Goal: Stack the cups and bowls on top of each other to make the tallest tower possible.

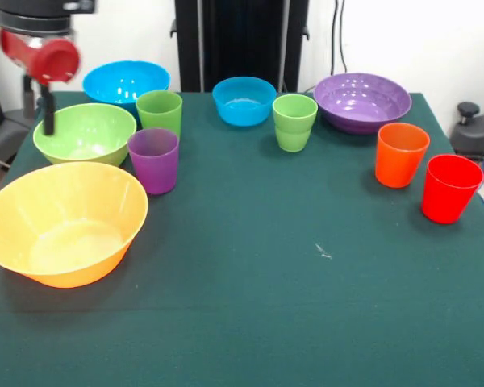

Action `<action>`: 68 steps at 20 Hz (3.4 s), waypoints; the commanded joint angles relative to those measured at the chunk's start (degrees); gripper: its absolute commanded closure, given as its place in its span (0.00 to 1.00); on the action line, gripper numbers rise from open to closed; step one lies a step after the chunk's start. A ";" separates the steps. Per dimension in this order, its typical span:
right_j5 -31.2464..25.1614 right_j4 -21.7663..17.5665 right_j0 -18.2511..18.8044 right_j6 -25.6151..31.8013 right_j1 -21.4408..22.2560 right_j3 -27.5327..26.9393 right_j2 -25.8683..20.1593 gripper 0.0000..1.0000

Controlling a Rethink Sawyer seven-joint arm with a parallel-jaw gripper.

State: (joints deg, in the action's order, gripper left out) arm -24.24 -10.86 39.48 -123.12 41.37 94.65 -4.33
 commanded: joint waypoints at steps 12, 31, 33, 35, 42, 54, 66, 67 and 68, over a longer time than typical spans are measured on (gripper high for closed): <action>-0.81 -16.28 13.23 17.02 4.18 10.10 -16.87 0.00; -2.59 -15.74 -1.95 1.70 3.53 6.48 -13.68 0.00; -3.23 -14.75 -5.38 -0.79 3.29 5.18 -12.18 0.00; -3.86 -13.88 -8.75 -3.19 2.98 3.77 -10.62 0.00; -4.74 -9.99 -19.01 -9.43 -0.42 -2.61 -6.09 0.00; -5.09 -1.89 -28.94 -11.76 -3.77 -8.29 0.24 0.00; -0.59 -1.25 -15.31 2.27 -1.19 0.37 -5.85 0.00; -0.70 -1.81 -14.14 3.14 -0.70 0.93 -5.91 0.00; -0.93 -2.28 -12.78 4.11 -0.12 1.58 -6.21 0.00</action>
State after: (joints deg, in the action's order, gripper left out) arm -24.25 -11.49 19.50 -124.87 41.02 91.19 -5.59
